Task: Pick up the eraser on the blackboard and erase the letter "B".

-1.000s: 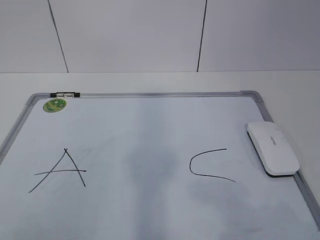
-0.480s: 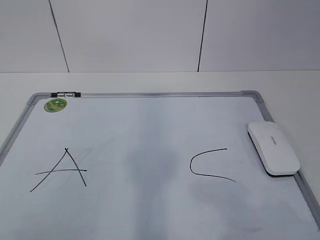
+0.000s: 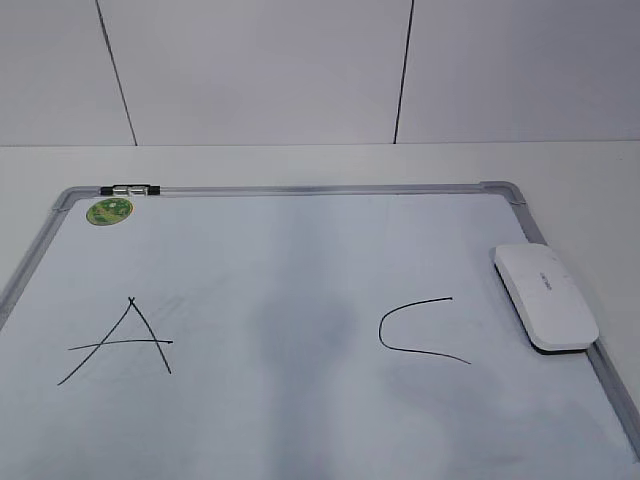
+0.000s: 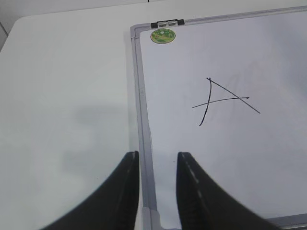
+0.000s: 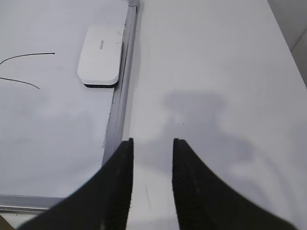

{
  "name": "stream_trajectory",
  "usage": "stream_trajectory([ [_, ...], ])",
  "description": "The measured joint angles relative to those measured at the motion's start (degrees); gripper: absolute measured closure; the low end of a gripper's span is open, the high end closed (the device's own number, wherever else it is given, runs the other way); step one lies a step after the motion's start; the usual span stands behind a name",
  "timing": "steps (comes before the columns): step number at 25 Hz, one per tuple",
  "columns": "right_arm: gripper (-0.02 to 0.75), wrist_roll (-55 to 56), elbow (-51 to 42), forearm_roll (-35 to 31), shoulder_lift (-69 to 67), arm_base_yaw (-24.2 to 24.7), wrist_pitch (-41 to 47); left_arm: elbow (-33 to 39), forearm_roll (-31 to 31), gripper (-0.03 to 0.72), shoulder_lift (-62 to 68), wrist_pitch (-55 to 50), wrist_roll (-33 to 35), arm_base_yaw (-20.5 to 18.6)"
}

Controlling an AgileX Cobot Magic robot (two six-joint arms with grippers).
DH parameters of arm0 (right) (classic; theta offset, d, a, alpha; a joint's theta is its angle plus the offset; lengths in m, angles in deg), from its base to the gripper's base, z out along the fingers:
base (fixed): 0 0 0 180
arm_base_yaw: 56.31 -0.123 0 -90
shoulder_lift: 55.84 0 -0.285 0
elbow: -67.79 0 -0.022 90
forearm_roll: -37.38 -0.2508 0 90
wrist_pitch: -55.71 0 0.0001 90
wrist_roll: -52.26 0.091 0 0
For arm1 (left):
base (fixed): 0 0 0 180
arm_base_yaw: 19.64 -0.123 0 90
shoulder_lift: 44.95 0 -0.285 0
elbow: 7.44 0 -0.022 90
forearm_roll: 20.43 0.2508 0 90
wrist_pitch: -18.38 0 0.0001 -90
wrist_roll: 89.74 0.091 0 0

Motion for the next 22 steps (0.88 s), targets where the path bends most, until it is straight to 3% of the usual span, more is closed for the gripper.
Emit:
stream_trajectory([
  [22,0.522,-0.13,0.00,0.00,0.00,0.23,-0.08,0.00,0.10,0.478,0.00,0.00,0.00,0.00],
])
